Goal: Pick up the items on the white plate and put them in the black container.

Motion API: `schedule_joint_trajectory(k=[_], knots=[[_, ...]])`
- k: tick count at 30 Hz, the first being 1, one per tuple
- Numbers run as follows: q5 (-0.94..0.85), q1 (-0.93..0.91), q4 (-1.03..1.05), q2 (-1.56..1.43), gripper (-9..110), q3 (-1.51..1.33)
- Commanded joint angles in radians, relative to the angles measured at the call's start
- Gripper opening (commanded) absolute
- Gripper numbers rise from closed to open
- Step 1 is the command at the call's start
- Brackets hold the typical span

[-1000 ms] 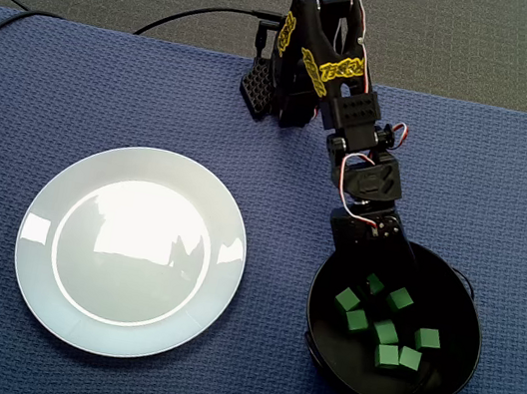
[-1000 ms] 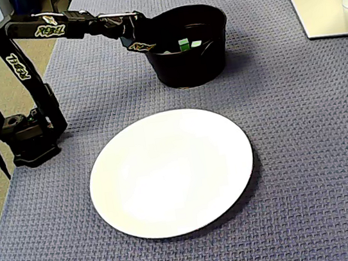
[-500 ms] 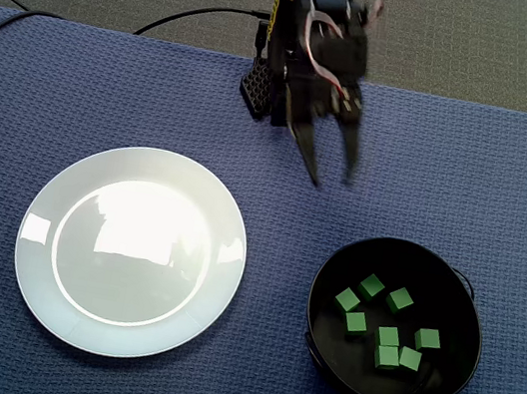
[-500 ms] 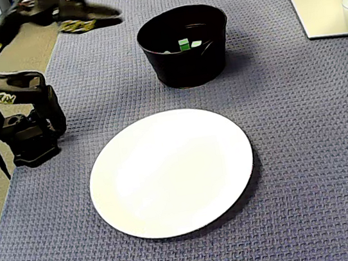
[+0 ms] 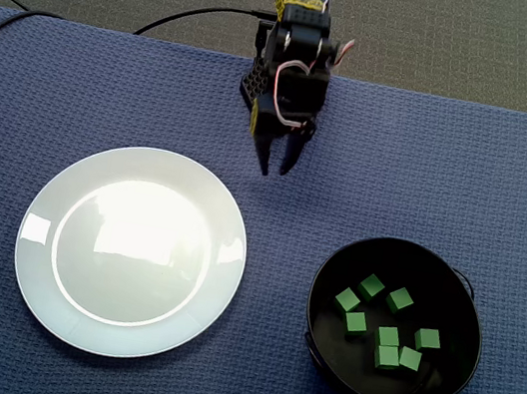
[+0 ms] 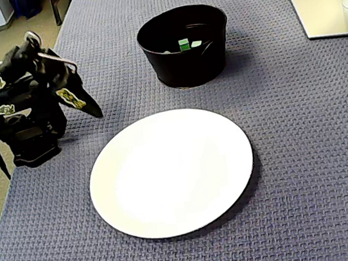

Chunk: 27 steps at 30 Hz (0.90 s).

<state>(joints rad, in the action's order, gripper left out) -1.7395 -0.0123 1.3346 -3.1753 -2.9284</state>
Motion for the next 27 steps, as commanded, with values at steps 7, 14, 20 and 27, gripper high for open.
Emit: schedule_joint_trajectory(k=[7,14,20,27], knots=[[0.199,-0.029,0.199,-0.003,0,-0.069],[0.204,-0.04,0.199,-0.003,2,-0.067],[0.204,-0.04,0.199,-0.003,3,-0.067],[0.204,-0.04,0.199,-0.003,3,-0.067]])
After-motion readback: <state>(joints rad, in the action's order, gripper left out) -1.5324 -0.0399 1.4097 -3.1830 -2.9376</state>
